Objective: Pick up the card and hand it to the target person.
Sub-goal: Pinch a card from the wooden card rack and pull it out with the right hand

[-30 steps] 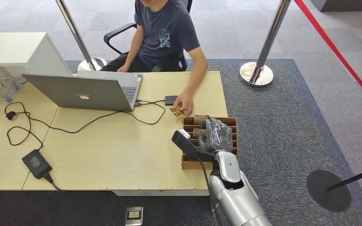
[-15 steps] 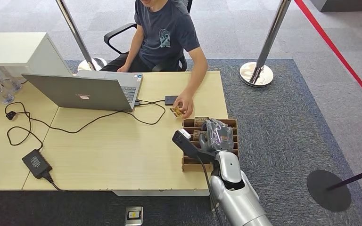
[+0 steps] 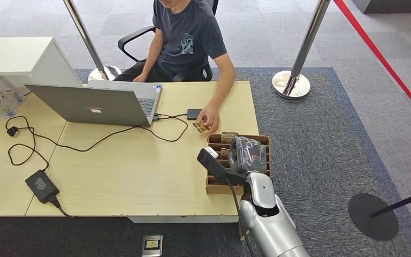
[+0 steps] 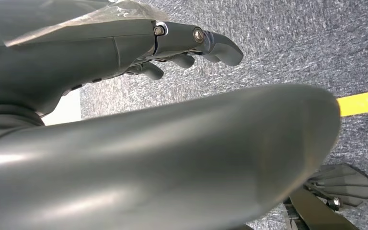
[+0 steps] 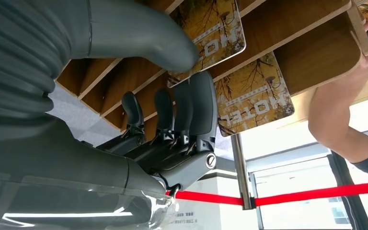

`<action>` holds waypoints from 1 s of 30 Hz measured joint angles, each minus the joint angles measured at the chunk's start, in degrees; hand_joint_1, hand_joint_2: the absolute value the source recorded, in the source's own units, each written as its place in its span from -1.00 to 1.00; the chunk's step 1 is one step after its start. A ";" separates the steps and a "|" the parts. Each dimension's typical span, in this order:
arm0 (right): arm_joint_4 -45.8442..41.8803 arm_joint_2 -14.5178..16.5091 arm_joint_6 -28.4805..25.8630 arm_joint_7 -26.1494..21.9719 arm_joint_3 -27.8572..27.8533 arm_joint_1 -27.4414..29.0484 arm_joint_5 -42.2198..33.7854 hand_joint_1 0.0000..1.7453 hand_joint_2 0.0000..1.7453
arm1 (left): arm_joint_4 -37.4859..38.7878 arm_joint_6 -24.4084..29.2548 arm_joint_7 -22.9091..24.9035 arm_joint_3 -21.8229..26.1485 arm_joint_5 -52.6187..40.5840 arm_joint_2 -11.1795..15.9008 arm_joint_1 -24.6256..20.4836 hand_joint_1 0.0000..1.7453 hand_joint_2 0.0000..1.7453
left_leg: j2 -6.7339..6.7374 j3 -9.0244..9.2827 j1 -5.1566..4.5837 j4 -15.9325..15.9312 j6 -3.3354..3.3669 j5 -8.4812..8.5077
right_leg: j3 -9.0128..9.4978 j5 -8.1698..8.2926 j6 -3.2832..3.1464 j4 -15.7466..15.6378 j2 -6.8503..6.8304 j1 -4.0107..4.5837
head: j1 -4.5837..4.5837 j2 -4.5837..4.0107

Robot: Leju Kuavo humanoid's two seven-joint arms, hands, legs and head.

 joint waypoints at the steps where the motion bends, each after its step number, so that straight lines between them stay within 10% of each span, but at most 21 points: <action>1: 0.02 -0.01 -0.04 -0.11 0.00 -0.01 -0.03 0.30 1.00 | 0.00 0.01 0.00 0.00 0.06 0.00 0.00 -1.00 -1.00 | 0.00 0.00 0.00 0.00 0.00 0.00 | 0.00 0.00 0.00 0.00 0.00 0.00 | 0.00 0.01; 16: 0.90 0.13 -0.54 -1.41 0.00 -0.51 -0.44 0.98 1.00 | 0.00 0.28 0.00 0.00 0.54 0.00 0.00 -1.00 -1.00 | 0.00 0.00 0.00 0.00 0.00 0.00 | 0.01 0.00 0.00 0.00 0.00 0.00 | 0.00 0.01; 30: 2.46 -0.10 -1.97 -3.28 0.02 -1.55 -2.38 1.00 1.00 | 0.00 0.38 -0.08 0.00 0.55 0.00 0.00 -1.00 -1.00 | 0.00 0.01 0.00 0.00 0.00 0.00 | 0.02 0.00 0.00 0.00 0.00 0.00 | 0.00 0.01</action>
